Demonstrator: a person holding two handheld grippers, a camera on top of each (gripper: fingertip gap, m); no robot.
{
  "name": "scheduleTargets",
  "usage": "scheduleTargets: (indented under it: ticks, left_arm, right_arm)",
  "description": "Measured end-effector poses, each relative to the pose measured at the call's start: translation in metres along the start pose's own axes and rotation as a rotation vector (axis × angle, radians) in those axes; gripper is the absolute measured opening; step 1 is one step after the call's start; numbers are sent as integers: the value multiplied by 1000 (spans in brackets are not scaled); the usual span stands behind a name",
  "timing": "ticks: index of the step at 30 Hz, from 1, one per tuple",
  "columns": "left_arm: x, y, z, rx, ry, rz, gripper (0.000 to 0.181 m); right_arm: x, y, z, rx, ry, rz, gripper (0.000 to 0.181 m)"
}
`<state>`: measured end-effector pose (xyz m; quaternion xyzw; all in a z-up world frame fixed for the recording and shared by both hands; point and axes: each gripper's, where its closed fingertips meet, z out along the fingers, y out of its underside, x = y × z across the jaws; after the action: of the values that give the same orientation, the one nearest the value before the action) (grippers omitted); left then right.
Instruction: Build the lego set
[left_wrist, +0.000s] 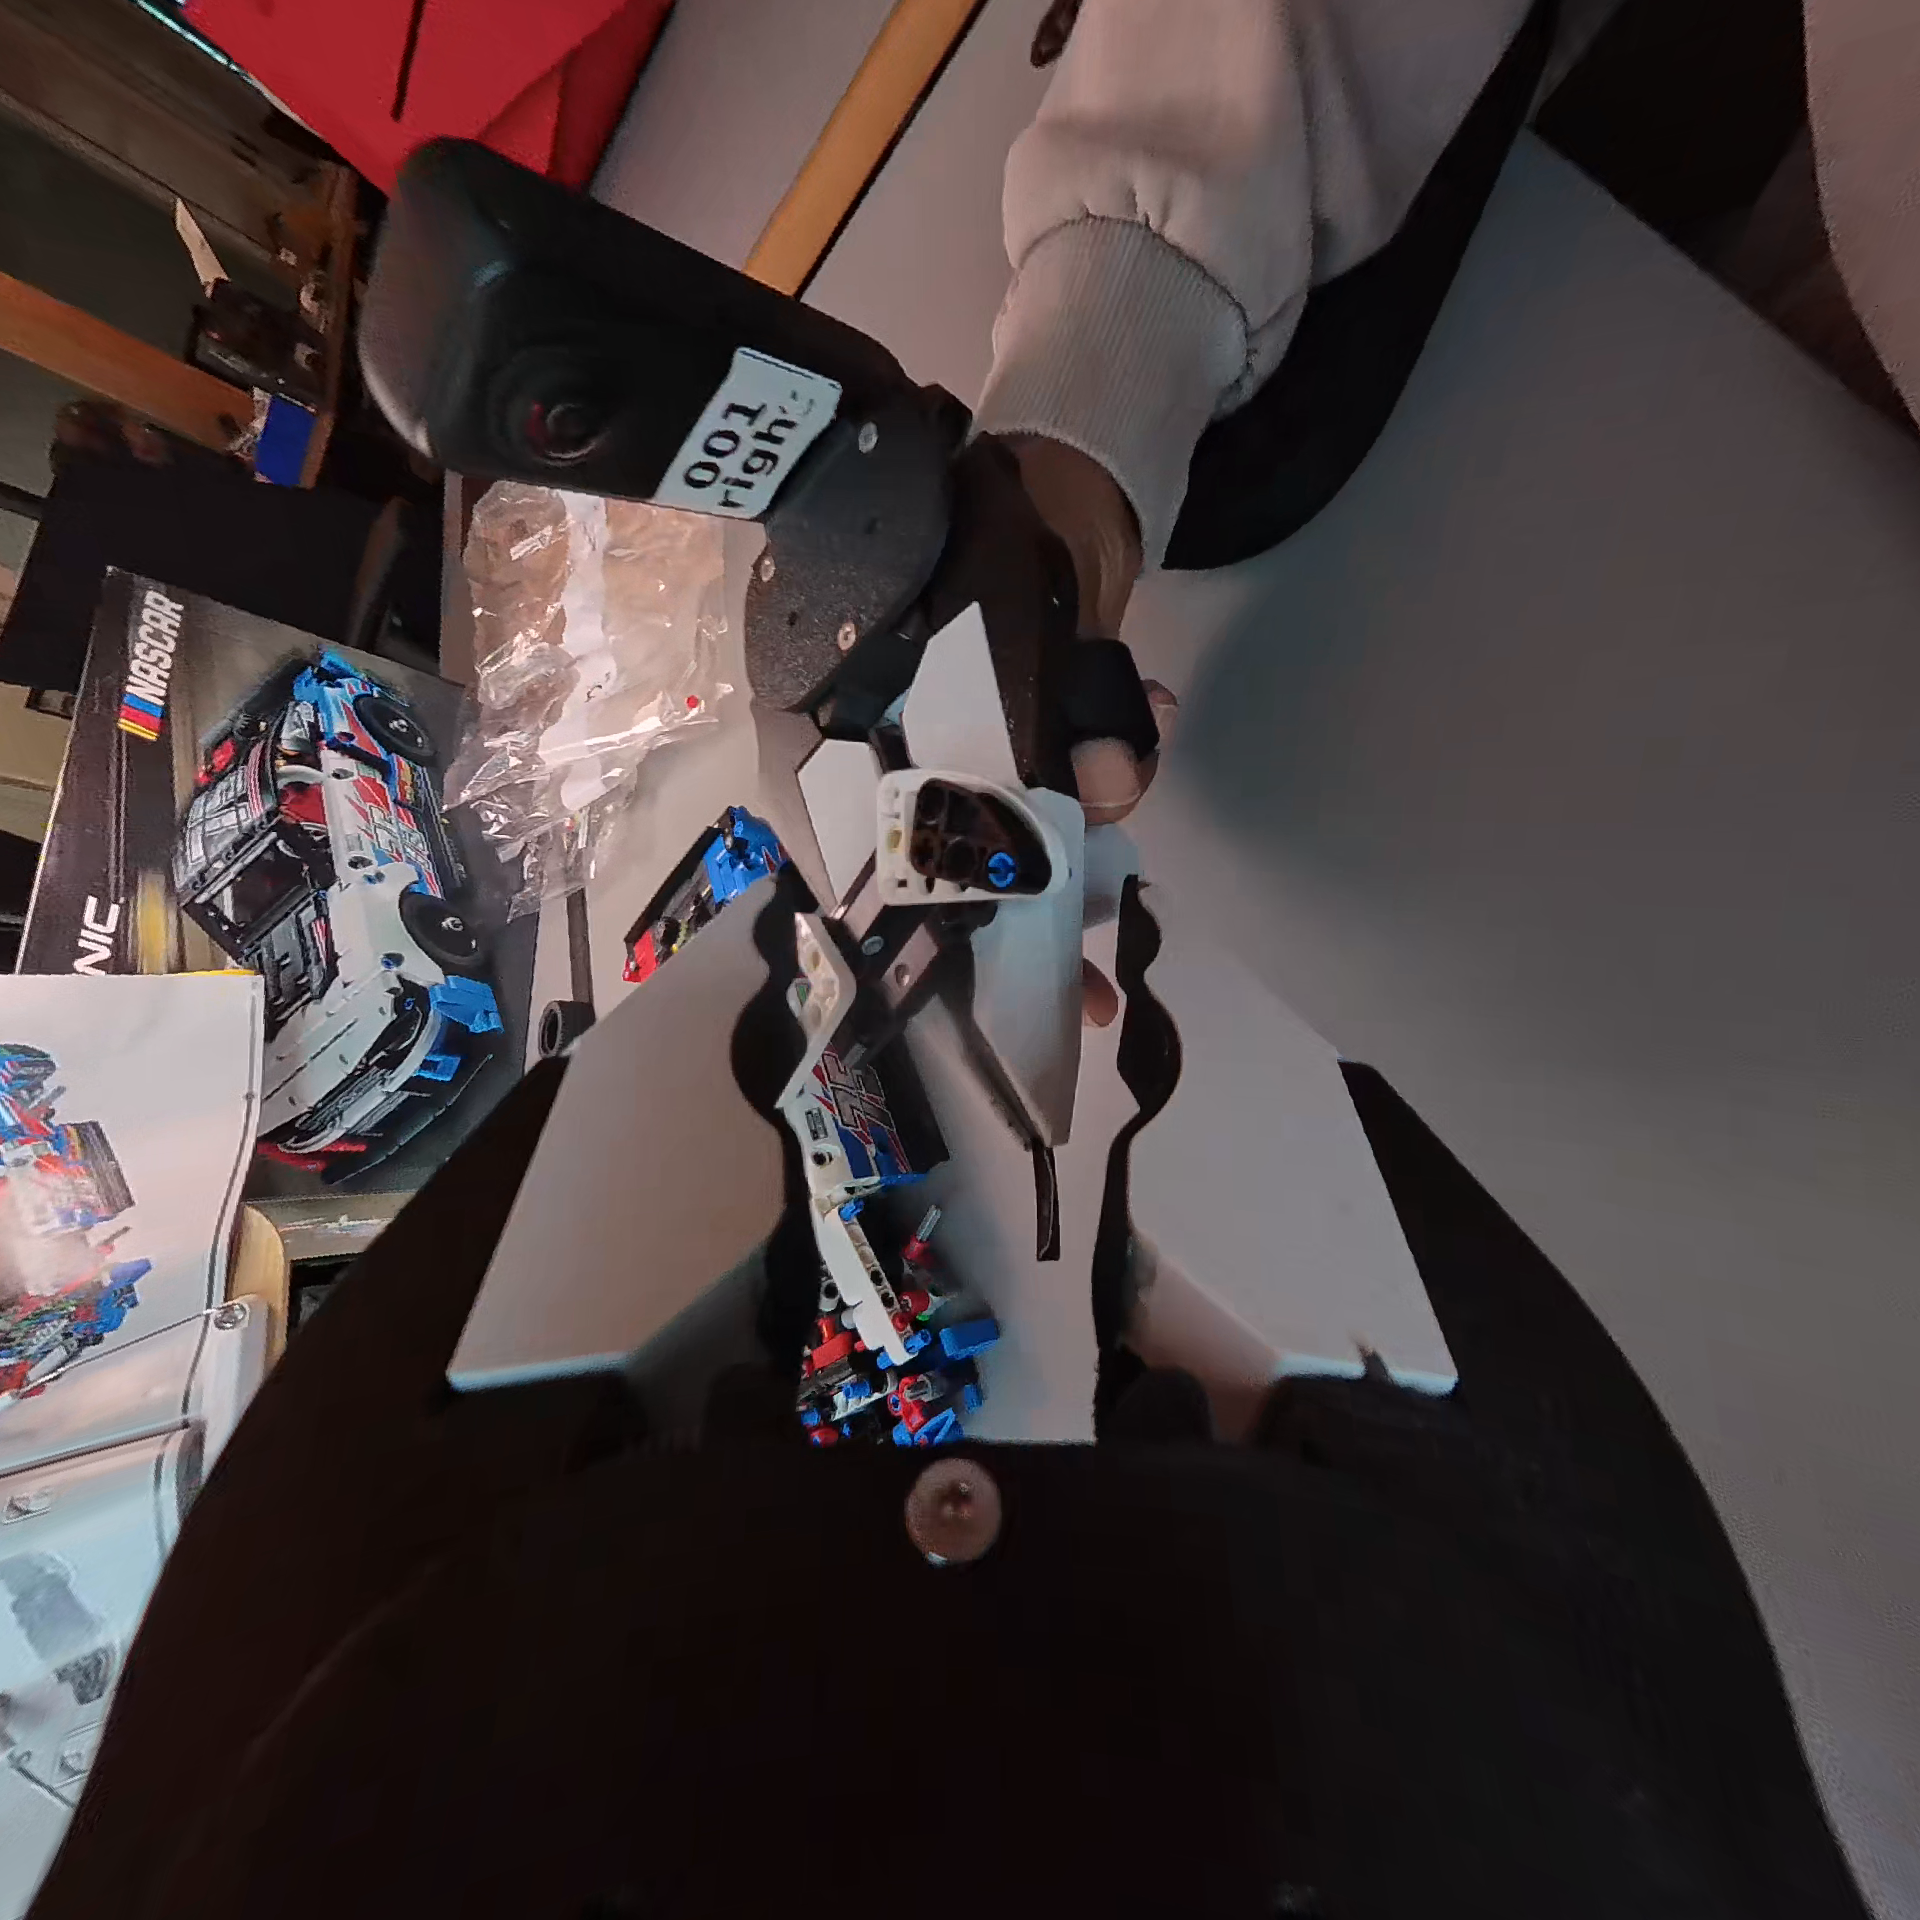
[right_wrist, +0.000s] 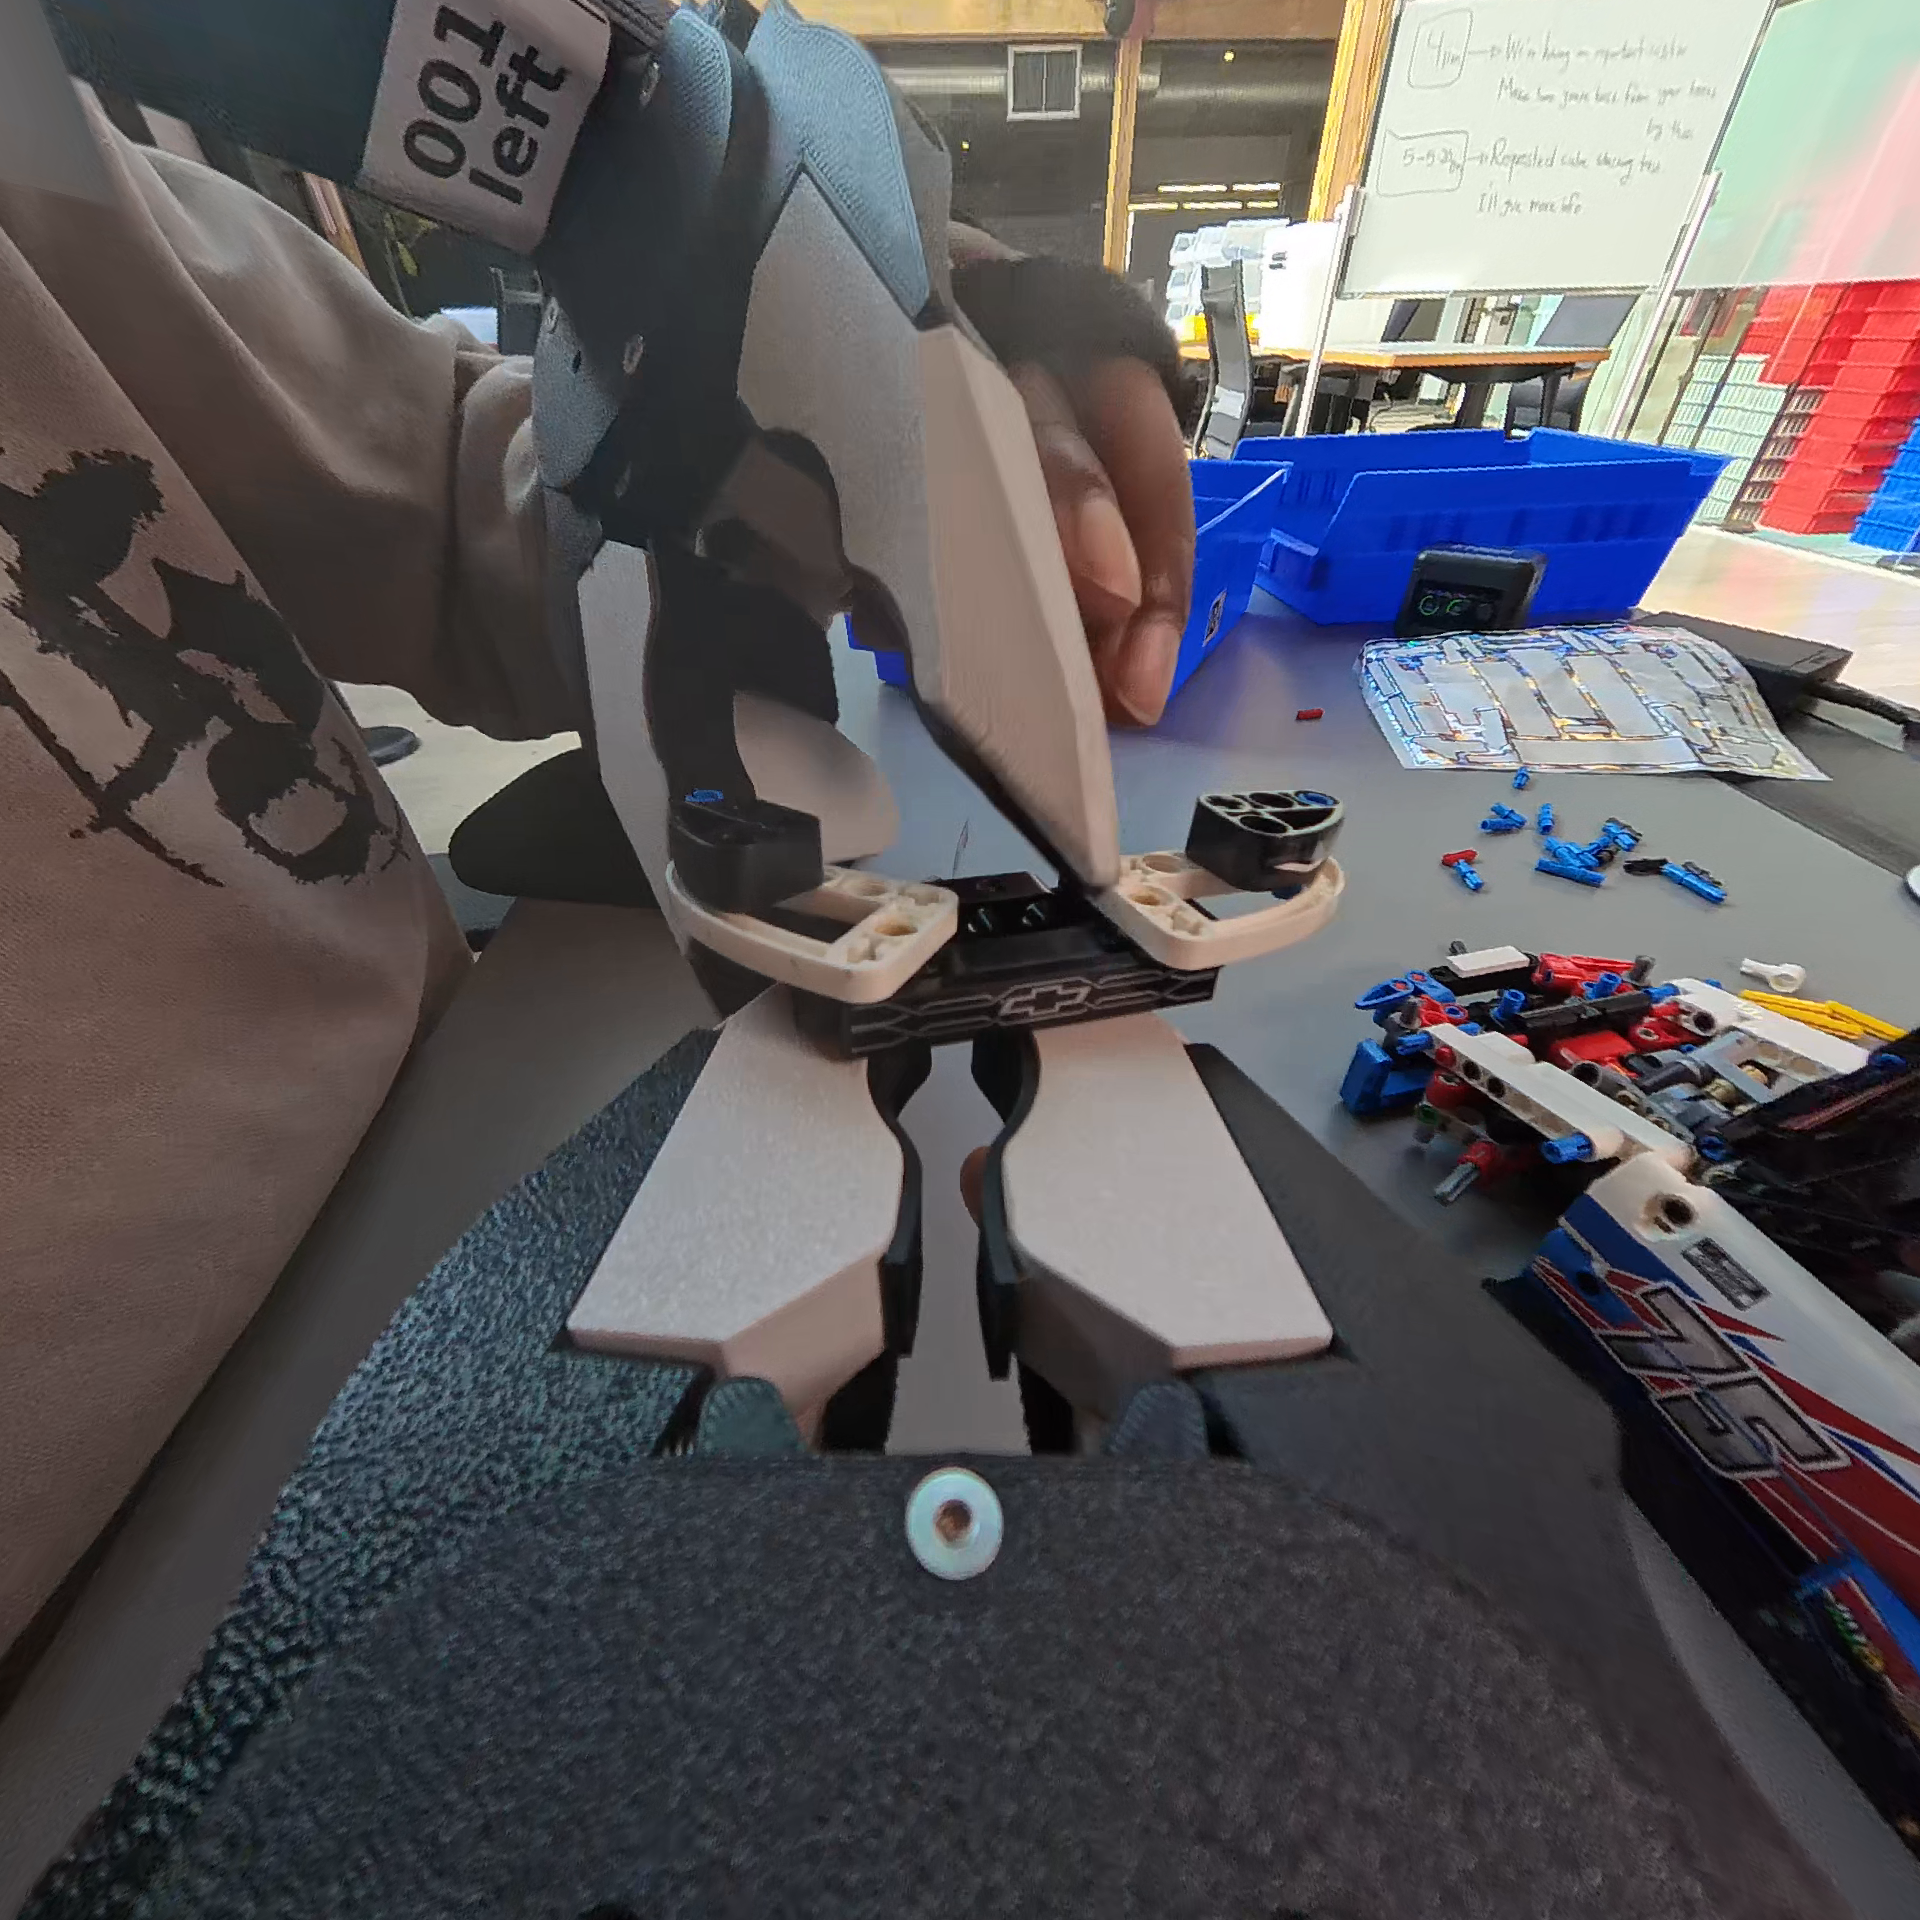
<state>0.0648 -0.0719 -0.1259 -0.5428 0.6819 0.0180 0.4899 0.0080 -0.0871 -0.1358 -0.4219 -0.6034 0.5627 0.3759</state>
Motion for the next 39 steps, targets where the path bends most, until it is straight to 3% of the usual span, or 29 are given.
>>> scheduleTargets:
  ticks: [1, 8, 12, 17, 28, 33, 36, 39]
  left_arm:
    - [3, 3, 3, -18, 3, 22, 55]
    - [6, 4, 2, 27, -77, 47, 33]
    - [9, 3, -1, 84, -106, -24, 23]
    - [1, 1, -13, 166, -132, -193, 10]
    - [-12, 14, -29, 381, -126, -609, 10]
    - [-1, 46, -22, 333, -164, -605, 10]
    - [5, 57, -17, 329, -168, -607, 10]
    - [4, 52, -17, 396, -178, -608, 10]
  right_arm:
    - [-1, 2, 1, -12, -1, -2, 0]
    - [5, 8, 0, -52, 15, 62, 0]
    - [2, 12, 1, -62, -17, 126, 0]
    - [6, 23, -1, -101, -25, 213, 0]
    - [24, 37, -16, -202, 67, 130, 0]
    - [20, 16, -38, -116, 21, 84, 0]
    - [18, -5, -42, -26, -23, 187, 0]
    - [6, -31, -38, 72, -133, 331, 0]
